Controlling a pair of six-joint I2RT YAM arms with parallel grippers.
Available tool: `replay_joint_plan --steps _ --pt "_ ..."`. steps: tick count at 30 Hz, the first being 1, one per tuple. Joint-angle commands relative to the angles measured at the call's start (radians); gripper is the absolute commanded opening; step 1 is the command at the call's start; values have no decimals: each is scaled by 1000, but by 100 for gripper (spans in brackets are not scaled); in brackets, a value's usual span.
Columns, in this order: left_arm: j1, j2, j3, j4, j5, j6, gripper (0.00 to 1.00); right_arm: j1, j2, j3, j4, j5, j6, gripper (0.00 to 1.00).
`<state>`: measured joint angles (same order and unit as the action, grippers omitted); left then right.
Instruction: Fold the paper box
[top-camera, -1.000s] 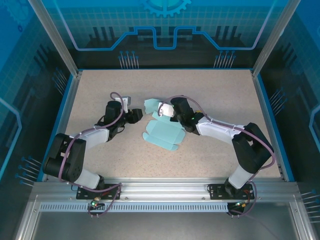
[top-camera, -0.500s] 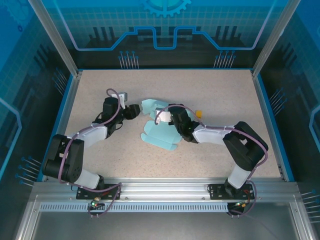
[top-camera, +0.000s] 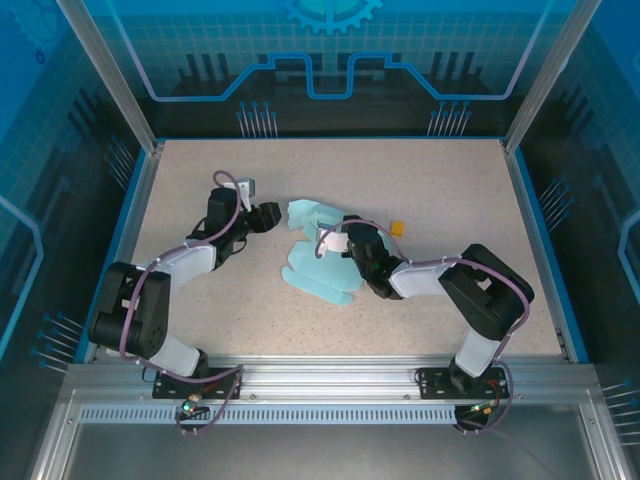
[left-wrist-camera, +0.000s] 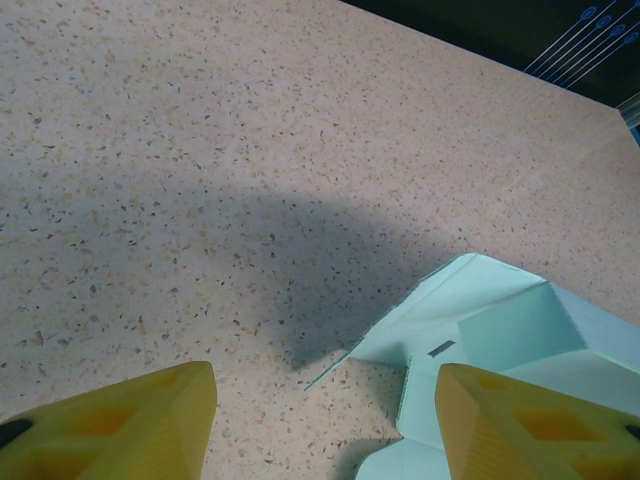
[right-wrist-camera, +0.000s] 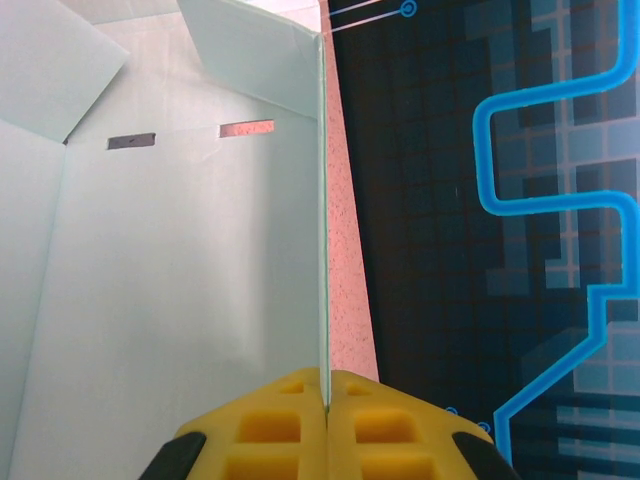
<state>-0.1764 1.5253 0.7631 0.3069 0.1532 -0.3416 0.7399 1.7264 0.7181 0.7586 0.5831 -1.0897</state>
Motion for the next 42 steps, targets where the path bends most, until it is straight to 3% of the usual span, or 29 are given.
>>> replay_joint_plan --steps 1,9,25,33,42 --pt "12 21 39 -29 -4 9 62 6 6 -36 90 23 45 0" --pt "14 88 91 -73 11 44 62 10 16 -77 182 44 57 0" --pt "37 344 372 -306 21 55 60 12 19 -59 159 43 44 0" --pt "30 452 477 -336 216 84 60 12 20 -51 151 44 53 0" --pt "14 397 386 -268 336 79 60 11 22 -42 137 46 56 0"
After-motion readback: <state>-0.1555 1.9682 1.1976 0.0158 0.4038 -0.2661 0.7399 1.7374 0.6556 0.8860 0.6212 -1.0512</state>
